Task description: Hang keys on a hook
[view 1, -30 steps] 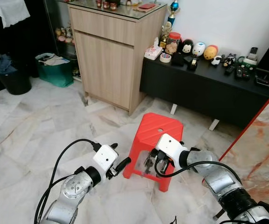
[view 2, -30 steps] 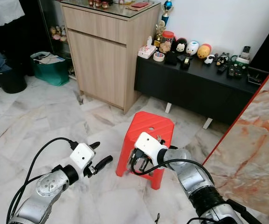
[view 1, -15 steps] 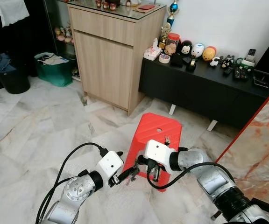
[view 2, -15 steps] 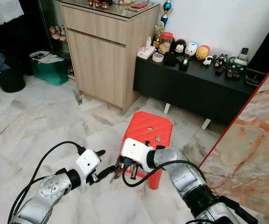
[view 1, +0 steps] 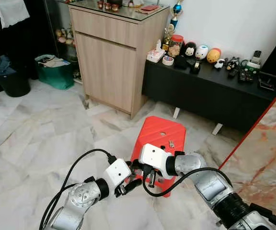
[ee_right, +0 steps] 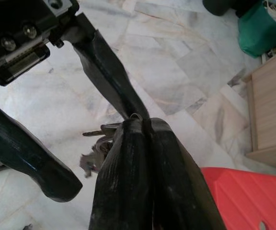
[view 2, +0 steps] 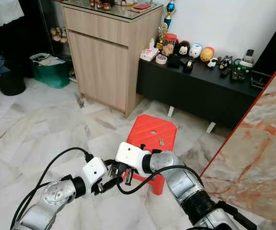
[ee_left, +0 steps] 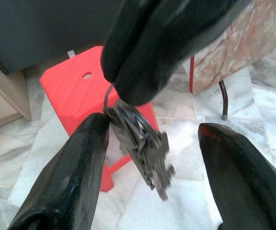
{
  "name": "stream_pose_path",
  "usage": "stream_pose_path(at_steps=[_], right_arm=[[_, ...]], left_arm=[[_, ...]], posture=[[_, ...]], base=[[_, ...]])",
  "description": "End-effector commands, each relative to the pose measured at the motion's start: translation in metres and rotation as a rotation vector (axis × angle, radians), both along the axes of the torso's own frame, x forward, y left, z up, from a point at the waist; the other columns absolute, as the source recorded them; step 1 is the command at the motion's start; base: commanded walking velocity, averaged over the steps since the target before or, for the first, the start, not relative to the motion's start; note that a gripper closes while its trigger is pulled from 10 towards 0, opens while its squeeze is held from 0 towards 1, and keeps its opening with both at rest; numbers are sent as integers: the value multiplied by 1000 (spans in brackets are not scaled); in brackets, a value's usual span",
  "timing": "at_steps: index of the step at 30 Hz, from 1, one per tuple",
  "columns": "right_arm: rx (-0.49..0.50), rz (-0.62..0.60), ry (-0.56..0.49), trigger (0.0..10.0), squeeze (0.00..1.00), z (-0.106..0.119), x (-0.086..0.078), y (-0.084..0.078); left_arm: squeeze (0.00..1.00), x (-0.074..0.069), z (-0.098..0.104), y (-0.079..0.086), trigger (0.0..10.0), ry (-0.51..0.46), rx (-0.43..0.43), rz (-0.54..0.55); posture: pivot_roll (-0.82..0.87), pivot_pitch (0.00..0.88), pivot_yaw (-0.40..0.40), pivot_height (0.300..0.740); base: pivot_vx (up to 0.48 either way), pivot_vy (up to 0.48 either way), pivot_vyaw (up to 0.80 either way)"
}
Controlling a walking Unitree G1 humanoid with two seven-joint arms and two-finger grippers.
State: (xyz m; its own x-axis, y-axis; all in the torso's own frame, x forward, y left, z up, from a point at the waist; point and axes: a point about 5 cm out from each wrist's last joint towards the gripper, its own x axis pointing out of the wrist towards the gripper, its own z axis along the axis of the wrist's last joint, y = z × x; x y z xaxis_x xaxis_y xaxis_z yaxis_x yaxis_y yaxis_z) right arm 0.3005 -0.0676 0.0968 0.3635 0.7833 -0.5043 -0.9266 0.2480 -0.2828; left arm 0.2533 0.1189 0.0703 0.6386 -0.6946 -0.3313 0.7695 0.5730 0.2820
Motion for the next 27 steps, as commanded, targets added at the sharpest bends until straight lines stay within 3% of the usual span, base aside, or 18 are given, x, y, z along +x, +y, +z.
stream_pose_path(at_steps=[1,13,18,20,21,22,23,24,25,27], right_arm=[[9,9,-40,10000,0,11,2,3],[8,7,-45,10000,0,13,4,4],[5,7,-46,10000,0,13,3,4],[5,6,-47,10000,0,13,3,4],[3,3,-47,10000,0,12,4,3],[1,1,-46,10000,0,12,4,3],[-1,-1,-46,10000,0,11,4,2],[-3,-1,-47,10000,0,11,4,2],[-6,-1,-47,10000,0,10,3,2],[-7,-1,-46,10000,0,10,3,2]], left_arm=[[0,-3,1,-4,10000,-3,6,-15],[0,-1,-1,2,10000,6,2,29],[0,2,2,3,8863,-22,-11,57],[0,3,3,3,8863,-27,-13,61],[0,5,5,4,4314,-40,-23,75],[0,6,6,4,2196,-46,-27,80],[0,7,7,4,1529,-50,-29,84],[0,7,8,5,1529,-52,-30,85],[0,8,9,5,0,-55,-33,88],[0,8,9,5,0,-56,-33,88]], posture=[[145,0,-151,740],[146,0,-153,740],[145,0,-152,740],[145,0,-152,740],[145,0,-152,740],[145,0,-152,740],[145,0,-152,740],[145,0,-152,740],[146,0,-152,740],[146,0,-152,740]], base=[[0,0,0],[0,0,0],[0,0,0],[0,0,0],[0,0,0],[0,0,0],[0,0,0],[0,0,0],[0,0,0],[0,0,0]])
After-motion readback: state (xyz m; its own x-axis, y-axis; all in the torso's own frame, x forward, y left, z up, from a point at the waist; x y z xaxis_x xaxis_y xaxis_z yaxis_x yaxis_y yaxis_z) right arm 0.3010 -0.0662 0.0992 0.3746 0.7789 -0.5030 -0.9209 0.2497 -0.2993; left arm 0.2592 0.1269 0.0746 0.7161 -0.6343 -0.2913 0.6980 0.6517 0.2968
